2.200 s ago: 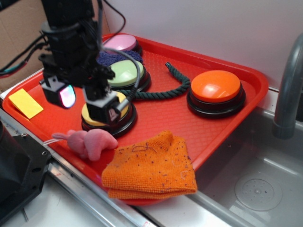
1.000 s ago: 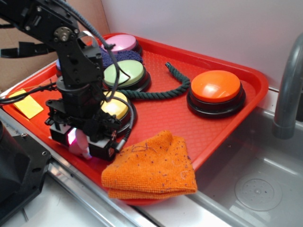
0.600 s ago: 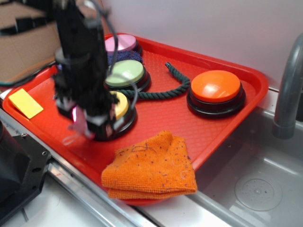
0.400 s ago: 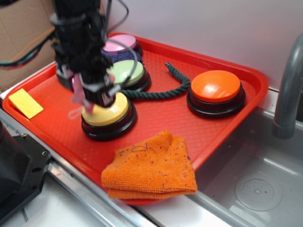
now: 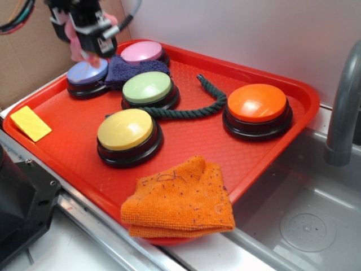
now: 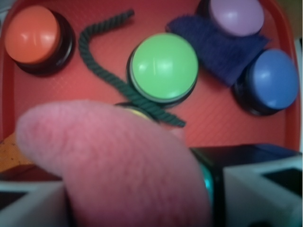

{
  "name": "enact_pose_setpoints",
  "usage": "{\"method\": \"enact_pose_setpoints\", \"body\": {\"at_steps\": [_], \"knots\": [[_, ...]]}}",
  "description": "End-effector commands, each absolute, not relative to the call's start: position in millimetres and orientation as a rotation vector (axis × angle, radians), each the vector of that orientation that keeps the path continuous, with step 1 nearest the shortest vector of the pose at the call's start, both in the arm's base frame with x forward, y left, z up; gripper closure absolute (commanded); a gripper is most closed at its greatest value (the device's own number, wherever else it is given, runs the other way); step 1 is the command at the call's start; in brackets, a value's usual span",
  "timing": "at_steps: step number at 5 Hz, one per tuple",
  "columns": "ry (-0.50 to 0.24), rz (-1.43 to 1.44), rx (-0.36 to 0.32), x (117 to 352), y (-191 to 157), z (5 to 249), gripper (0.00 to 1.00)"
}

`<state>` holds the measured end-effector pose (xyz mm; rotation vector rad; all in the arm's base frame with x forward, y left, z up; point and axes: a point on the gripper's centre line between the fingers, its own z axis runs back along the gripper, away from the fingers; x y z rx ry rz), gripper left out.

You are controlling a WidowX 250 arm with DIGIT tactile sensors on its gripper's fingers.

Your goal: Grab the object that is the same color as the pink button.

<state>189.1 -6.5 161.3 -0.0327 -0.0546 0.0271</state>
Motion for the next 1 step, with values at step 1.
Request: {"method": "enact_pose_setpoints", "body": {"at_steps": [1], "knots": [[-0.153, 0.095, -0.018, 190.1, 23.3, 184.1, 1.00]]}}
